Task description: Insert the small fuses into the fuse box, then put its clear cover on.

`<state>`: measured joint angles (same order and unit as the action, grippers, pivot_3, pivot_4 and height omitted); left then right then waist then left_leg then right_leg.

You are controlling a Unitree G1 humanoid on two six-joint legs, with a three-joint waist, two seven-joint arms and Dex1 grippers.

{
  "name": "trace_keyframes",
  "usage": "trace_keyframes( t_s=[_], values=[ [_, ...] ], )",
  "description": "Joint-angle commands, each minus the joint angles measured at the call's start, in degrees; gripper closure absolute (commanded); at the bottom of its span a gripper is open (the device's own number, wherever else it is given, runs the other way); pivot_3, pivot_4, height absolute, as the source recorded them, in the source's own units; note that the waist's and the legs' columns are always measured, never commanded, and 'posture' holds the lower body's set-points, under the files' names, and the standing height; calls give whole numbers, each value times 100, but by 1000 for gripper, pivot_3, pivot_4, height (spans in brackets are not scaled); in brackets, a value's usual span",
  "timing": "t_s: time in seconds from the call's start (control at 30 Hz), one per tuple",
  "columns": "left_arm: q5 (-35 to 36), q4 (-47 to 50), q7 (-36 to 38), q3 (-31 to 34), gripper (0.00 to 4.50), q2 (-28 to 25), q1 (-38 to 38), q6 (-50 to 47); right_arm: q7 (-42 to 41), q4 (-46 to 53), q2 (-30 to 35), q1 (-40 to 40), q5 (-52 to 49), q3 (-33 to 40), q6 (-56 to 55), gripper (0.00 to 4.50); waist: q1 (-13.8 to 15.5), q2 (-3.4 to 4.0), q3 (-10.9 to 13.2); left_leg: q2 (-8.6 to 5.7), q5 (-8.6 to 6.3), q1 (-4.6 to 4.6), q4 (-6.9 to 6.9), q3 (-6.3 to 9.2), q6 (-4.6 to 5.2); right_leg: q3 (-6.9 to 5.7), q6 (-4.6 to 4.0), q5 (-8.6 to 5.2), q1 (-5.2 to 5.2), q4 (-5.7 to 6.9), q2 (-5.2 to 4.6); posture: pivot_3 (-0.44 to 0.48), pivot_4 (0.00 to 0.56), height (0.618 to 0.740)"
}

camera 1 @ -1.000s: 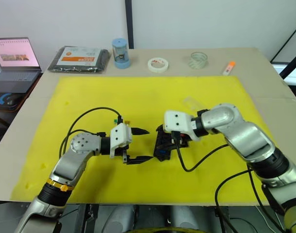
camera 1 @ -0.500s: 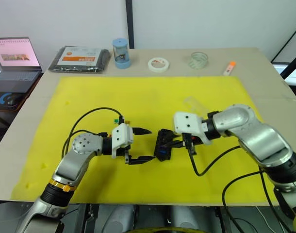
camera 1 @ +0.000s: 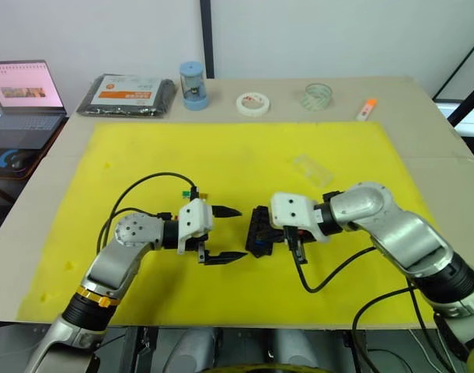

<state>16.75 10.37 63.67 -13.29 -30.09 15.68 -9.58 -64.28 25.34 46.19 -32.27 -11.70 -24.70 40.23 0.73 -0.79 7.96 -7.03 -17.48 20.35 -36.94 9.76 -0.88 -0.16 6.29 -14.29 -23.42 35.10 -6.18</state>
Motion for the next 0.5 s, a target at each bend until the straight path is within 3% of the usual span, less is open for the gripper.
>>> trace_keyframes(
  t_s=[0.03, 0.5],
  values=[
    [79, 241, -3, 34, 0, -46, 25, -15, 15, -237, 48, 152, 153, -85, -94, 4466, 0, 0, 0, 0, 0, -1, 0, 0, 0, 0, 0, 0, 1, 0, 0, 0, 150, 740],
    [95, 368, -57, 46, 0, -100, 33, -112, -11, 109, -61, -193, -664, 616, 547, 4466, 1, 1, 1, 0, 0, 3, 0, 0, 0, 0, 0, 0, -3, -1, -1, 0, 150, 740]
  ],
)
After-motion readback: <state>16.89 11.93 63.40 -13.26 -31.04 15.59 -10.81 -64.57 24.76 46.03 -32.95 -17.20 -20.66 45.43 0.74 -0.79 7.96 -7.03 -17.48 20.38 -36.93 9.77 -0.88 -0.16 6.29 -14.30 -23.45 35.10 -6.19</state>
